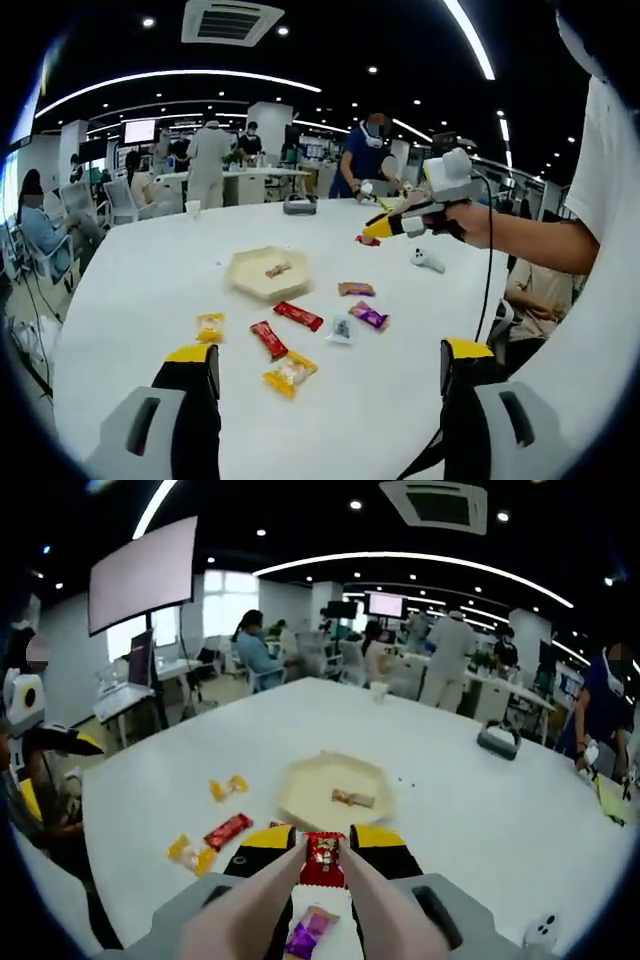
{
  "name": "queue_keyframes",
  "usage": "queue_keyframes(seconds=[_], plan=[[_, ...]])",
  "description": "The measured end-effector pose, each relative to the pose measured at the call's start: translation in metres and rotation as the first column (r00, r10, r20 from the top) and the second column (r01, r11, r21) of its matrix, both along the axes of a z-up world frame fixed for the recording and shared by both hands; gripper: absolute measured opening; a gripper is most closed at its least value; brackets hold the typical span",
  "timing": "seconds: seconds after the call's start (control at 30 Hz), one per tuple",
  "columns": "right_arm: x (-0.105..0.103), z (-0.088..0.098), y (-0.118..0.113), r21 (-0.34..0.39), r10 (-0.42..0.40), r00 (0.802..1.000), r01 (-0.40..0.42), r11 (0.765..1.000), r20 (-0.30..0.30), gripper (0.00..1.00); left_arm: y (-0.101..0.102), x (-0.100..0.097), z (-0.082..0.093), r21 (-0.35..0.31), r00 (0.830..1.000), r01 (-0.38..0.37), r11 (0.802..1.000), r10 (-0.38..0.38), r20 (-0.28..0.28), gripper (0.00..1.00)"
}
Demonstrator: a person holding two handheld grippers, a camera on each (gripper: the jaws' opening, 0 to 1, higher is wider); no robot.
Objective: Place the target food into the container with the food tongs after gripping and lifting it, then release it inside without dropping or visibly crushing the food.
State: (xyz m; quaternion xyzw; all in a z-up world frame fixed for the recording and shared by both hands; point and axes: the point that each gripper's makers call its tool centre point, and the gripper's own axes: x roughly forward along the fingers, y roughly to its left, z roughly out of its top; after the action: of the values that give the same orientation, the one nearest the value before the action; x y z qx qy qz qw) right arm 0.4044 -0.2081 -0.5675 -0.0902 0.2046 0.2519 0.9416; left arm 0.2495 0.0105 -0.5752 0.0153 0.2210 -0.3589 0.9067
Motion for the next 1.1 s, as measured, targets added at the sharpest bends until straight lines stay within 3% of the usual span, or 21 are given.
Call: queue_keyframes(seconds=[0.2,0.3,0.5,0.67,0.73,0.87,1.1], plan=[[0.024,0.002,0.008,-0.002,0.014,1.0,-0.014,1.0,0.011,0.2,0.013,0.0,0.002,0.008,0.999,-0.047,0.999,0.047,0.007,0.92],[0.033,0.003,0.012,-0.003,0.018,1.0,-0.018,1.0,0.011,0.2,0.014,-0.001,0.0,0.001,0.998,-0.067,0.998,0.067,0.003,0.99],[0.051,0.01,0.021,0.014,0.025,0.999,-0.025,1.0,0.024,0.2,0.014,-0.003,0.006,0.018,0.998,-0.054,0.998,0.054,0.02,0.99],[0.059,0.004,0.028,-0.007,0.05,0.999,-0.05,0.999,0.01,0.21,0.015,-0.003,0.005,0.014,0.997,-0.069,0.997,0.069,0.025,0.98],[0.056,-0.006,0.026,-0.014,0.056,0.998,-0.057,0.998,-0.012,0.23,0.012,-0.006,0.005,0.011,0.998,-0.056,0.998,0.056,0.019,0.98],[0.044,-0.043,0.013,-0.019,0.021,0.997,-0.023,1.0,-0.081,0.24,0.01,-0.013,0.004,0.016,0.999,-0.047,0.999,0.047,0.012,0.98],[0.025,-0.108,-0.002,-0.094,0.096,0.985,-0.111,0.989,-0.145,0.25,0.012,-0.015,-0.004,-0.015,0.997,-0.072,0.997,0.072,-0.013,0.97]])
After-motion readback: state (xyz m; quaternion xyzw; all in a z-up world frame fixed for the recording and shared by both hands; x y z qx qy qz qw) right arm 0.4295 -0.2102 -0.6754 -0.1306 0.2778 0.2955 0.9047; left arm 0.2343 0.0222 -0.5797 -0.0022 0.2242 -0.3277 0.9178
